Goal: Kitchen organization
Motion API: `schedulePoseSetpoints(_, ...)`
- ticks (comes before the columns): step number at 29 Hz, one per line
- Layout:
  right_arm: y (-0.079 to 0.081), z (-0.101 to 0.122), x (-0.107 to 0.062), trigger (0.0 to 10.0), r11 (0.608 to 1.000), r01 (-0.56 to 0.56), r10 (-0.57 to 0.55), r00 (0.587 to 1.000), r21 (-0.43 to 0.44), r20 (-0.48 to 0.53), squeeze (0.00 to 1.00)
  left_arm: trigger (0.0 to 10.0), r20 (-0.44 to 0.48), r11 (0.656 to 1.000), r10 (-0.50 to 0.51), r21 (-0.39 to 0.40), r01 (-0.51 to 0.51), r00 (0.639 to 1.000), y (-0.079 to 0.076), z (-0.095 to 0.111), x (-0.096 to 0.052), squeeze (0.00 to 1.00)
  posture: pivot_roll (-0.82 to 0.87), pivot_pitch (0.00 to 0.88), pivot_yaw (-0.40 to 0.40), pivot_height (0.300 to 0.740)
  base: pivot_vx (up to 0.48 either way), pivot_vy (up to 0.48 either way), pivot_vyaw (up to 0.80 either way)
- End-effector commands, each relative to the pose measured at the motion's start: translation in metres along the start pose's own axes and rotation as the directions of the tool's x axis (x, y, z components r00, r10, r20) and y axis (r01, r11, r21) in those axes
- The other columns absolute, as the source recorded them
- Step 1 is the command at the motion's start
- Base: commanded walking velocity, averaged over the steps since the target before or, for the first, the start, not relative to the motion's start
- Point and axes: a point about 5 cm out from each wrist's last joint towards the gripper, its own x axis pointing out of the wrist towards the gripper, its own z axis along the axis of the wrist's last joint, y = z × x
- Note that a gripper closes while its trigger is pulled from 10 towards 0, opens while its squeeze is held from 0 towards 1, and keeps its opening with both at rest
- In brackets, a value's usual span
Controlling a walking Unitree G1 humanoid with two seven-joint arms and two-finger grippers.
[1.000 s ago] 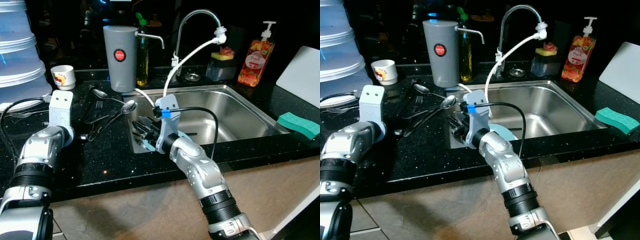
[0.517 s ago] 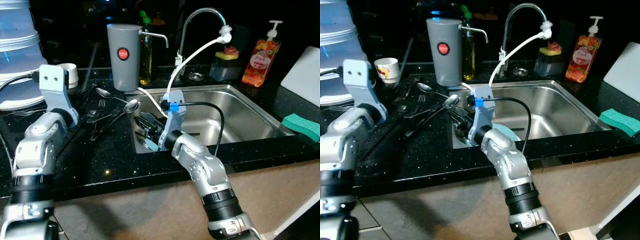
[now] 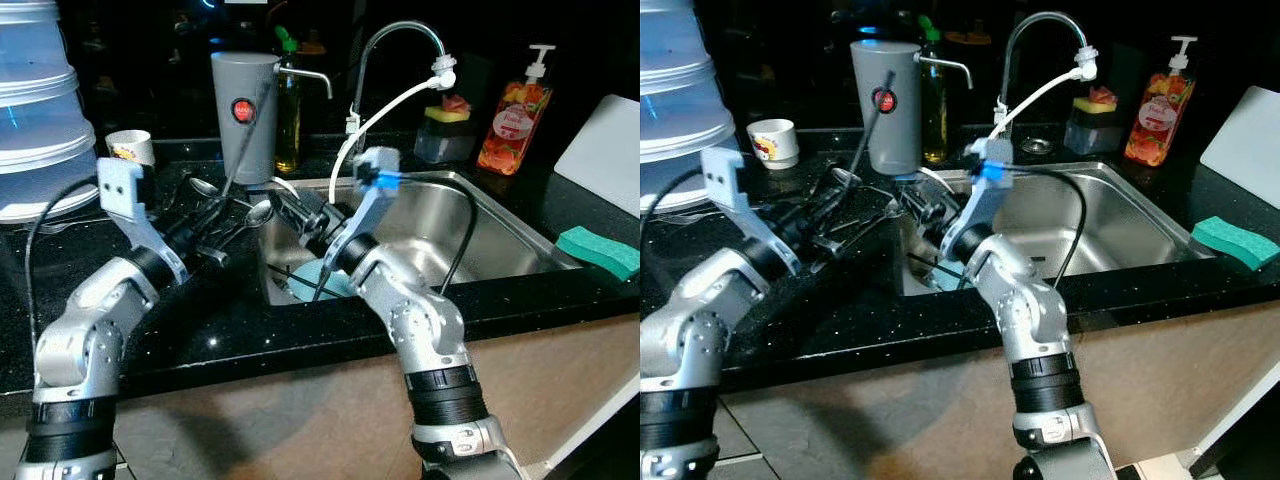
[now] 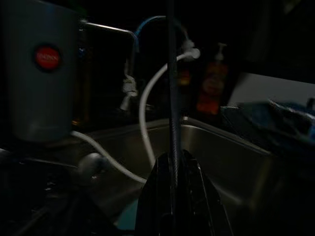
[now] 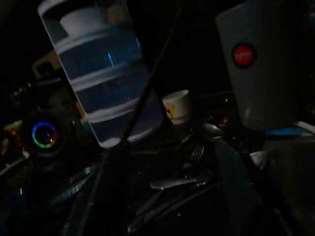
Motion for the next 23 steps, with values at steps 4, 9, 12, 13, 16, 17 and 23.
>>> schedulePoseSetpoints(4, 0.014, 0.008, 0.009, 10.0, 0.995, -0.035, 0.032, 0.999, 0.088, 0.036, 0.0, 0.0, -0.011, 0.998, -0.063, -0.022, 0.063, 0.998, -0.016, -0.006, 0.003, 0.0, 0.02, 0.006, -0.014, 0.74, 0.0, 0.0, 0.0)
schedulePoseSetpoints(9, 0.019, 0.009, 0.012, 10.0, 0.99, -0.058, 0.053, 0.998, 0.129, 0.042, 0.0, 0.0, -0.039, 0.996, -0.087, -0.018, 0.086, 0.995, -0.022, -0.012, 0.006, 0.0, 0.02, 0.006, -0.015, 0.74, 0.0, 0.0, 0.0)
schedulePoseSetpoints(12, 0.026, 0.011, 0.014, 10.0, 0.979, -0.112, 0.104, 0.993, 0.173, 0.055, 0.0, 0.0, -0.062, 0.996, -0.09, -0.009, 0.089, 0.994, -0.024, -0.016, 0.007, 0.0, 0.02, 0.006, -0.014, 0.74, 0.0, 0.0, 0.0)
schedulePoseSetpoints(13, 0.029, 0.012, 0.014, 10.0, 0.974, -0.134, 0.126, 0.99, 0.184, 0.058, 0.0, 0.0, -0.074, 0.996, -0.091, -0.001, 0.091, 0.993, -0.025, -0.017, 0.007, 0.0, 0.02, 0.006, -0.014, 0.74, 0.0, 0.0, 0.0)
schedulePoseSetpoints(16, 0.031, 0.012, 0.014, 10.0, 0.97, -0.151, 0.143, 0.988, 0.192, 0.057, 0.0, 0.0, -0.083, 0.996, -0.093, 0.007, 0.093, 0.992, -0.026, -0.018, 0.007, 0.0, 0.02, 0.006, -0.014, 0.74, 0.0, 0.0, 0.0)
schedulePoseSetpoints(17, 0.033, 0.011, 0.014, 10.0, 0.966, -0.164, 0.156, 0.986, 0.199, 0.055, 0.0, 0.0, -0.08, 0.996, -0.088, 0.002, 0.088, 0.993, -0.026, -0.018, 0.007, 0.0, 0.02, 0.006, -0.014, 0.74, 0.0, 0.0, 0.0)
schedulePoseSetpoints(23, 0.038, 0.004, 0.013, 0.0, 0.957, -0.195, 0.195, 0.981, 0.217, 0.02, 0.0, 0.0, -0.086, 0.994, -0.106, -0.001, 0.106, 0.991, -0.03, -0.019, 0.007, 0.0, 0.02, 0.0, -0.009, 0.74, 0.0, 0.0, 0.0)
